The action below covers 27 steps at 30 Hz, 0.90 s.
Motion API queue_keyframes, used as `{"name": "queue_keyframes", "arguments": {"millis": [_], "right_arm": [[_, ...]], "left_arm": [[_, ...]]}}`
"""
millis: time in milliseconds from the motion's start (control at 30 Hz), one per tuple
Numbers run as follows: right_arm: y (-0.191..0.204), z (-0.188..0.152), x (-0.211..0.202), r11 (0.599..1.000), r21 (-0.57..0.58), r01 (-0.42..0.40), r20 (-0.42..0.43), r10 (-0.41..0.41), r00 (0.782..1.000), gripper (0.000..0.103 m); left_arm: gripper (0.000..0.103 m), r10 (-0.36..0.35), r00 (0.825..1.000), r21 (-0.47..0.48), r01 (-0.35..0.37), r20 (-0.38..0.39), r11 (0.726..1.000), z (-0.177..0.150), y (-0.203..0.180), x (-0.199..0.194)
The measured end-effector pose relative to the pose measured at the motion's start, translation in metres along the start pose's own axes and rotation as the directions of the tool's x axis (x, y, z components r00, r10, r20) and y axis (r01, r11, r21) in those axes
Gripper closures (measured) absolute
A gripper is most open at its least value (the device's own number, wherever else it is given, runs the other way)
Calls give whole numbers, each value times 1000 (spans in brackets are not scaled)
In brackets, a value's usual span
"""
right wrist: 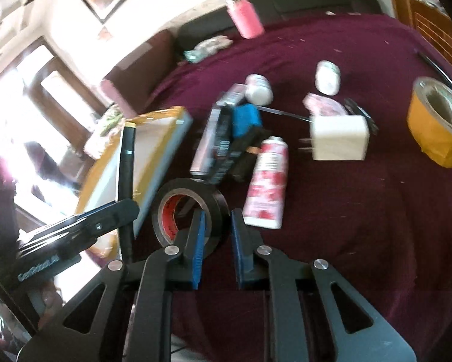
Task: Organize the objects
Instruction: 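Carry black marker into the white tray with left tool while right tool carries black tape roll there, both open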
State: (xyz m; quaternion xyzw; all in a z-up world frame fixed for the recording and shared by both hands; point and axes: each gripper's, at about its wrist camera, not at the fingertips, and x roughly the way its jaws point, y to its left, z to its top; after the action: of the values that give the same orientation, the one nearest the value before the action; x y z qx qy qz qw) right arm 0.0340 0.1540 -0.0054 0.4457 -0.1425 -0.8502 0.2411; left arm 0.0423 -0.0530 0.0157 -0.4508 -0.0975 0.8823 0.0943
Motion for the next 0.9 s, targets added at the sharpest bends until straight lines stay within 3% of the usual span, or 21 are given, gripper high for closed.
{"name": "queue_keyframes", "arguments": {"millis": [200, 400, 533, 900], "right_arm": [[53, -3, 19, 993, -89, -82, -43, 79, 996, 89], [98, 3, 41, 977, -178, -116, -63, 106, 992, 89], [118, 11, 54, 970, -218, -107, -52, 98, 994, 88], [126, 18, 136, 969, -195, -151, -232, 104, 967, 88]], "left_arm": [[91, 73, 996, -128, -66, 50, 990, -8, 64, -42], [91, 123, 990, -210, -107, 64, 972, -10, 107, -54], [91, 147, 988, -234, -134, 37, 963, -6, 120, -41], [91, 150, 988, -292, -155, -39, 944, 8, 161, 0]]}}
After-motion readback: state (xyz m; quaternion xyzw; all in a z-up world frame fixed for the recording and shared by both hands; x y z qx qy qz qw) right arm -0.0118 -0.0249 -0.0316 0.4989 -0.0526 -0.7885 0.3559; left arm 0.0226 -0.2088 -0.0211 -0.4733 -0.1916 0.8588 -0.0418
